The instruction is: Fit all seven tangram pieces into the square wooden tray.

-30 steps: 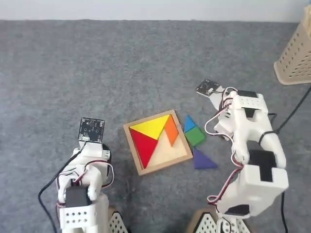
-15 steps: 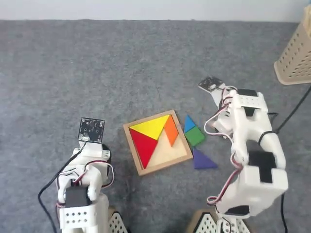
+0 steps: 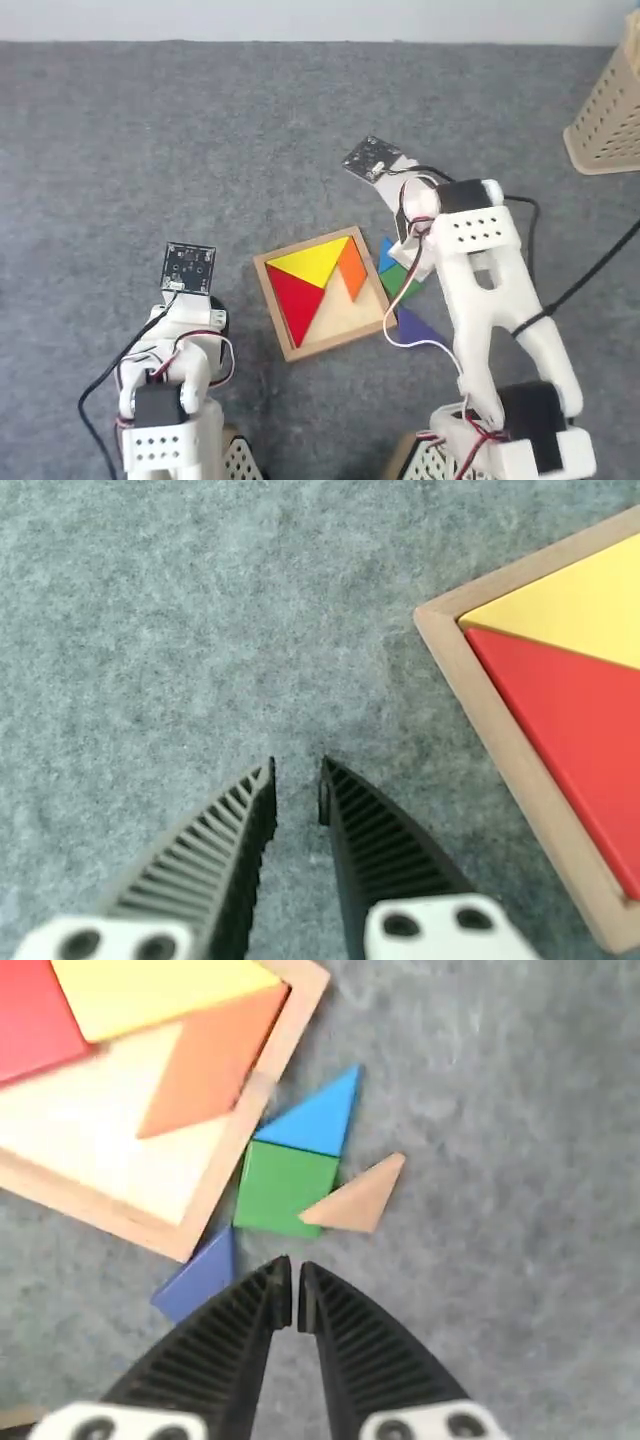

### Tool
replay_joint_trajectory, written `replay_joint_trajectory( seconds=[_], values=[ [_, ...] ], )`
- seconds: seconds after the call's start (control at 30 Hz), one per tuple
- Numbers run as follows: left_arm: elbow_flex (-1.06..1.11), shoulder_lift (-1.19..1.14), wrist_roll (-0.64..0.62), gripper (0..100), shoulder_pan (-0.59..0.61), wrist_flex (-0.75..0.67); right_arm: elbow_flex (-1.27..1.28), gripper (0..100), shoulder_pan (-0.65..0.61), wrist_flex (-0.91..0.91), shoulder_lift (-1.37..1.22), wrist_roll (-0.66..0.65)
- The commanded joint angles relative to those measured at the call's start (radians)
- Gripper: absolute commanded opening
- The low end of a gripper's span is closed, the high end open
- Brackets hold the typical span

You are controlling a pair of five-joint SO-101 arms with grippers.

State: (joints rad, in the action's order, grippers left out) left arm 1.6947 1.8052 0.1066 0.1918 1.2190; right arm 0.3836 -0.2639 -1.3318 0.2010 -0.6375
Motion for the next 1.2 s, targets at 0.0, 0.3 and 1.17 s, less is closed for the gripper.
replay_joint_trajectory(
  seconds=[0.0, 0.3, 1.17],
  values=[
    [-0.008, 0.023, -0.009, 7, -0.003, 0.003, -0.068, 1.2, 0.042, -0.013, 0.059, 0.014],
    [-0.008, 0.023, -0.009, 7, -0.003, 0.003, -0.072, 16.4, 0.053, 0.09, -0.199, 0.118],
    [-0.008, 0.023, -0.009, 7, -0.003, 0.003, -0.307, 15.9, 0.114, 0.139, -0.461, 0.465]
  ],
)
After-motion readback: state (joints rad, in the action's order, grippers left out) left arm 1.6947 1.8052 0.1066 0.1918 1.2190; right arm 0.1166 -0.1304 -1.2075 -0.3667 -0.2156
